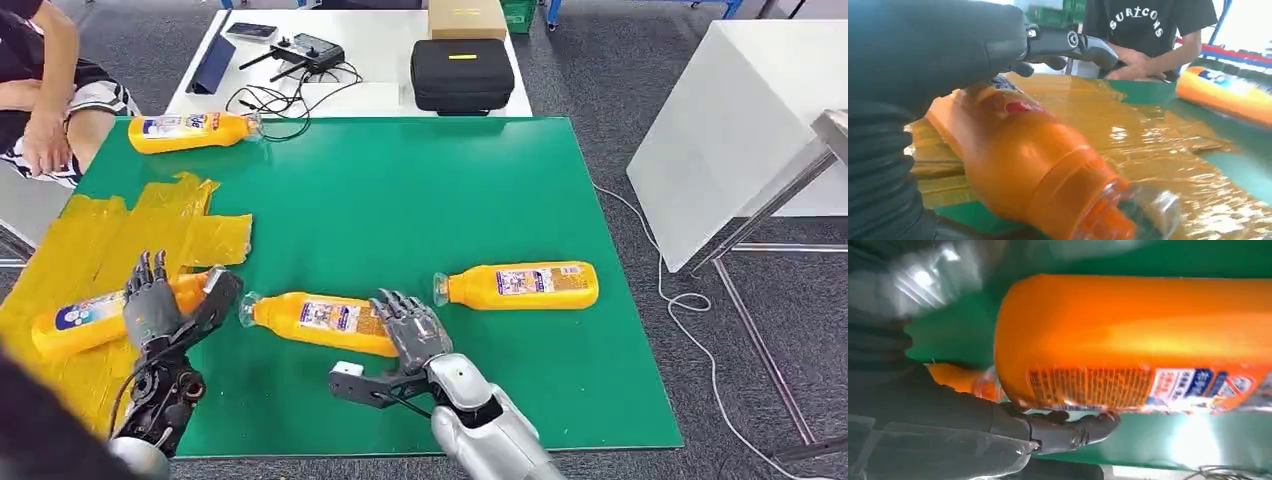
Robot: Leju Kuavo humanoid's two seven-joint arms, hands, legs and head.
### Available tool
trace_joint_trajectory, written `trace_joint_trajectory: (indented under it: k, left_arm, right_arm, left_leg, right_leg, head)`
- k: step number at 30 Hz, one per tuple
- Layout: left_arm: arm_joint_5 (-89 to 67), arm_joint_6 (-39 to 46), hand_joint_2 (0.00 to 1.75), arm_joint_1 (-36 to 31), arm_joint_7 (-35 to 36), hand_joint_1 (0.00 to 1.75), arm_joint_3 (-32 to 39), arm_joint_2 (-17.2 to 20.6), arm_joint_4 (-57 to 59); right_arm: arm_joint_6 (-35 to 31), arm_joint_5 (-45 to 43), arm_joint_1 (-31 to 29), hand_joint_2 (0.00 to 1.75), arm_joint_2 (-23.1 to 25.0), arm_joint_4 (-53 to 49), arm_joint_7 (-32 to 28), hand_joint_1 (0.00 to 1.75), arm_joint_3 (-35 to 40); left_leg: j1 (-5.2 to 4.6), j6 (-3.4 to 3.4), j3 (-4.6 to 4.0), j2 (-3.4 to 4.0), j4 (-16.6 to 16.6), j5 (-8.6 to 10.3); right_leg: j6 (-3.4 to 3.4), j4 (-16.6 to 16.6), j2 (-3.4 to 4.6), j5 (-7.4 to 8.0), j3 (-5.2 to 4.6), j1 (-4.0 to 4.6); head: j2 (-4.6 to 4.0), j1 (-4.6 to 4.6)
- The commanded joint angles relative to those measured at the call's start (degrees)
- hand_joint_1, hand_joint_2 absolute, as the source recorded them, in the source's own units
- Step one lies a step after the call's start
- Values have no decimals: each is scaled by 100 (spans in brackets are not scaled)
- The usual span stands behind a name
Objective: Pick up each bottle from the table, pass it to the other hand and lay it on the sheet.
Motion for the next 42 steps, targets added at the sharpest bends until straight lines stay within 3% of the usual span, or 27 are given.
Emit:
trace_joint_trajectory:
  k: [1,3,6,7,9,10,11,12,14,18,24,27,35,42]
  left_arm:
    - [1433,-735,175,-167,-2196,0,1153,-714,-406]
    - [2118,-1495,175,-111,-2997,0,1204,-965,-835]
    - [2175,-1530,175,-65,-2862,0,1056,-1053,-1045]
    - [2515,-1836,175,-7,-3157,0,1014,-1100,-1241]
    - [3315,-2492,175,385,-3400,0,241,-1262,-2426]
    - [3689,-2680,175,580,-3400,0,-157,-1299,-3010]
    - [4062,-2965,175,770,-3400,0,-505,-1317,-3601]
    - [4451,-3185,175,1006,-3400,0,-907,-1306,-4306]
    - [4956,-3513,175,1371,-3388,0,-1429,-1268,-5501]
    - [5725,-3965,175,1722,-3286,0,-1910,-1155,-6997]
    - [5820,-4082,175,1863,-3400,0,-1937,-1141,-7395]
    - [5811,-4083,175,1965,-3395,0,-2005,-1131,-7875]
    - [5872,-4099,175,1885,-3366,0,-1914,-1193,-7890]
    - [5908,-4087,175,2032,-3400,0,-1770,-1170,-7949]
  right_arm:
    - [-576,96,-447,175,108,655,83,0,85]
    - [-754,115,-538,175,184,712,176,0,6]
    - [-735,111,-584,175,186,740,163,0,-20]
    - [-686,162,-607,175,185,787,218,0,-9]
    - [-485,262,-638,175,163,890,523,0,-31]
    - [-345,236,-635,175,150,934,527,12,-82]
    - [-230,252,-640,175,131,1002,596,54,-109]
    - [-42,261,-644,175,106,1084,683,127,-149]
    - [248,257,-656,175,61,1214,751,154,-208]
    - [419,313,-731,175,47,1363,847,164,-270]
    - [556,347,-743,175,45,1377,886,166,-298]
    - [763,392,-763,175,24,1434,869,159,-291]
    - [1077,517,-779,175,-9,1495,826,171,-187]
    - [-77,313,-869,175,-4,1228,957,175,-562]
  left_leg:
    - [-3,0,10,-7,-2,-2]
    - [-3,1,9,-18,1,-2]
    - [-2,1,9,-15,3,-5]
    - [-2,1,2,-10,0,-2]
    - [-3,1,7,-9,-1,-4]
    - [-3,0,20,-9,-1,-10]
    - [-1,-1,8,-6,1,-8]
    - [-1,-1,15,-11,2,-12]
    - [1,-1,-10,-11,4,-3]
    - [1,-1,-13,-12,7,-11]
    - [-3,-1,14,-18,-4,-4]
    - [-3,0,11,-10,-1,-4]
    - [-3,0,64,-21,-9,0]
    - [-6,-1,96,-11,-22,-1]
  right_leg:
    - [2,-1,-14,-5,13,-1]
    - [3,1,-23,-8,14,-2]
    - [3,2,-22,-8,16,0]
    - [3,-2,-16,-3,9,-1]
    - [3,-2,-16,-6,14,-1]
    - [3,-2,-20,-12,28,-1]
    - [2,-2,-15,-8,15,0]
    - [2,0,-21,-14,23,1]
    - [1,-3,-17,-4,-3,2]
    - [2,1,-17,-9,-2,3]
    - [0,-12,-26,-6,23,1]
    - [0,-10,-18,-3,19,0]
    - [0,-18,-30,-3,71,2]
    - [0,-29,-30,-3,101,0]
  head:
    - [0,-2]
    - [0,0]
    - [0,-2]
    - [0,2]
    - [0,2]
    - [0,0]
    - [0,0]
    - [0,0]
    - [0,0]
    - [0,-2]
    - [0,0]
    - [0,-2]
    - [0,-2]
    - [-2,0]
